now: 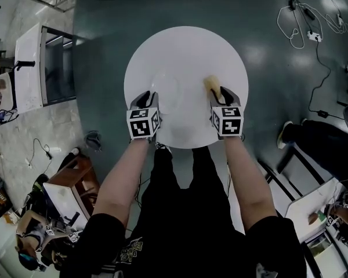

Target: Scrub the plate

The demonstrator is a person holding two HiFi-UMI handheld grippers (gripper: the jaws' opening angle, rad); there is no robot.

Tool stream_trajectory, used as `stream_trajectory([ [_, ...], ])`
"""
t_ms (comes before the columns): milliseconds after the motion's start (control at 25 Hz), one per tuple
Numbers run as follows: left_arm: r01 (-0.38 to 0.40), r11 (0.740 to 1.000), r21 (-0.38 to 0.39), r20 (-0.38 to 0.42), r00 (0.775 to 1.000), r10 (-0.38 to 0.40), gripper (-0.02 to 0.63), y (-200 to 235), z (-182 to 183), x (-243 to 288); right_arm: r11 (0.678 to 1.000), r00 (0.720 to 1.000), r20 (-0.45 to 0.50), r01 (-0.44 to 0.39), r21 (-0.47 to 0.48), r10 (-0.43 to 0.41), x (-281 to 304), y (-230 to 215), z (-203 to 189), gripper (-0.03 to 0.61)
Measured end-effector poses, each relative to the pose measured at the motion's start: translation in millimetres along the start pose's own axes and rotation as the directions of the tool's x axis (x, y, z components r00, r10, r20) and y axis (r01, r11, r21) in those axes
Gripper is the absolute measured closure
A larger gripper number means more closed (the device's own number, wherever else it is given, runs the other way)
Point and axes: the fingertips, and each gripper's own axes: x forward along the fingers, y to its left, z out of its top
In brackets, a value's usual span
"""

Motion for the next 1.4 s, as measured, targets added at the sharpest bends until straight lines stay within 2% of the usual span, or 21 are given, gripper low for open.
stream_trajectory([
  [160, -0.017, 0.999, 0.030, 0.031, 0.999, 0.017, 0.517, 3.1, 3.3, -7.3, 1.000, 1.000, 0.028, -0.004, -0.009, 0.005, -5.1, 2.2, 2.5, 0.414],
  [520, -0.030, 0.999, -0.023, 0.149, 0.988, 0.033, 0.518, 9.4, 21.5, -53.3, 1.000, 0.992, 0.126, 0.020, 0.012, -0.021, -34.2, 4.2, 18.1, 0.400],
  [600, -0.020, 0.999, -0.028, 0.169, 0.985, 0.024, 0.539, 9.0, 25.4, -66.4, 0.999, 0.988, 0.153, 0.027, 0.018, -0.030, -45.7, 6.0, 23.5, 0.400],
  [680, -0.005, 1.000, -0.022, 0.185, 0.983, 0.009, 0.592, 7.3, 27.9, -81.3, 0.999, 0.982, 0.184, 0.033, 0.028, -0.037, -59.8, 9.9, 28.8, 0.400],
  [720, 0.004, 1.000, -0.017, 0.193, 0.981, -0.001, 0.605, 6.1, 29.3, -89.1, 0.999, 0.980, 0.198, 0.032, 0.033, -0.038, -67.3, 12.8, 31.4, 0.404],
  [760, 0.014, 1.000, -0.012, 0.202, 0.979, -0.012, 0.606, 4.5, 31.5, -97.0, 0.999, 0.977, 0.210, 0.030, 0.037, -0.037, -74.6, 15.8, 34.1, 0.450],
  [800, 0.026, 1.000, -0.007, 0.211, 0.977, -0.024, 0.607, 2.5, 34.6, -104.8, 0.999, 0.975, 0.222, 0.028, 0.039, -0.035, -81.6, 18.8, 37.3, 0.524],
  [840, 0.037, 0.999, -0.002, 0.221, 0.975, -0.036, 0.607, 0.4, 38.5, -112.8, 0.999, 0.972, 0.232, 0.022, 0.040, -0.031, -88.1, 22.2, 41.2, 0.547],
  [1160, 0.119, 0.990, 0.068, 0.256, 0.958, -0.133, 0.607, -22.3, 56.9, -177.7, 0.999, 0.949, 0.313, -0.043, 0.028, 0.032, -145.8, 60.9, 73.1, 0.555],
  [1400, 0.188, 0.976, 0.108, 0.278, 0.937, -0.211, 0.607, -33.5, 65.2, -211.7, 0.998, 0.925, 0.378, -0.049, 0.037, 0.031, -184.5, 88.5, 92.7, 0.555],
])
